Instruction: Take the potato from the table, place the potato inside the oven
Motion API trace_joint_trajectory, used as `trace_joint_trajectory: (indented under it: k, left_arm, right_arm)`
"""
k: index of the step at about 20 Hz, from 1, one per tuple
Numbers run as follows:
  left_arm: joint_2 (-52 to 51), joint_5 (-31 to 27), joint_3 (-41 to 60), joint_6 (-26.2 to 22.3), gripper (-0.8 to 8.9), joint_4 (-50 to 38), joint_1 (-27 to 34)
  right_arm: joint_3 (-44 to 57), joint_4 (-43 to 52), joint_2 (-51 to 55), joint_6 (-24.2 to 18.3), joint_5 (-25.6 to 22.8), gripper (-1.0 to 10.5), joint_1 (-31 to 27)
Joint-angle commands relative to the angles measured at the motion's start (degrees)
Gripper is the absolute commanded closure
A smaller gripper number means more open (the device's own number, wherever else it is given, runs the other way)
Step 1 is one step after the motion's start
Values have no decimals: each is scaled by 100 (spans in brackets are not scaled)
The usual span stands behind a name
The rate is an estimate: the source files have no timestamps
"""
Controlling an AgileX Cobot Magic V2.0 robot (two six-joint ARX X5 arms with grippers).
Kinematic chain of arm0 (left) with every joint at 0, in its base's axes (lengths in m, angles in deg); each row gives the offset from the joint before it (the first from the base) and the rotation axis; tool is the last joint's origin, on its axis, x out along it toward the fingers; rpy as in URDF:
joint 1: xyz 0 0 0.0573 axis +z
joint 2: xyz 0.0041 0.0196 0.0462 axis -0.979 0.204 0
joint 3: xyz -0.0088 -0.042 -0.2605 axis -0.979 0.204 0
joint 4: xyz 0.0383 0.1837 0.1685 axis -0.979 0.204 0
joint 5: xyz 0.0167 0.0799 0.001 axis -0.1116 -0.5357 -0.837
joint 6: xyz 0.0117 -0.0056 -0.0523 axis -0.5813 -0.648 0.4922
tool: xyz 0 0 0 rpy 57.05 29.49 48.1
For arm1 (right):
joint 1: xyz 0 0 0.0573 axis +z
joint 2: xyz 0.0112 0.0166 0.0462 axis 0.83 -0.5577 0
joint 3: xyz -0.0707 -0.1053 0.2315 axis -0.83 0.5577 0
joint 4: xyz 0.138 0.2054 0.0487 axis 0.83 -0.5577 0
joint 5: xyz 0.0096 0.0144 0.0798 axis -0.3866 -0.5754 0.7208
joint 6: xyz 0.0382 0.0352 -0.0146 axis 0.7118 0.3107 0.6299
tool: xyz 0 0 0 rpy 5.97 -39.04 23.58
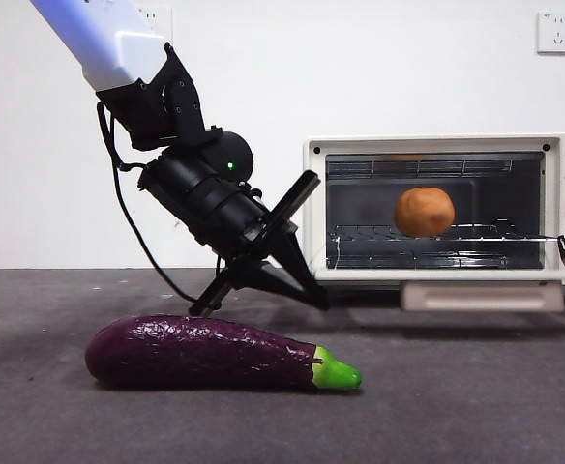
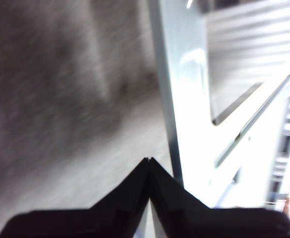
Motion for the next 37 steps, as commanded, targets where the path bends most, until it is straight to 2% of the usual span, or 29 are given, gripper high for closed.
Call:
trace_joint_trajectory:
  k: [1,13,20,27,37]
  left_arm:
    - [46,525,-2,306,823,-492,-76]
    - [46,1036,-24,1156,823,-1392,127]
    - [44,1189,-26,1904,822,-2247,173]
    - [44,1187,-26,2756,822,-3303,179]
    - [44,1141,-28,3499,822,-4181,328]
  right_arm:
    - [-7,-127,37,111,4,954,0]
    - [-7,-127,37,129,131,949,0]
    - [-7,-127,37,133,127,949,0]
    - [-7,-127,37,234,129,949,0]
    - [-7,-127,37,234,127,949,0]
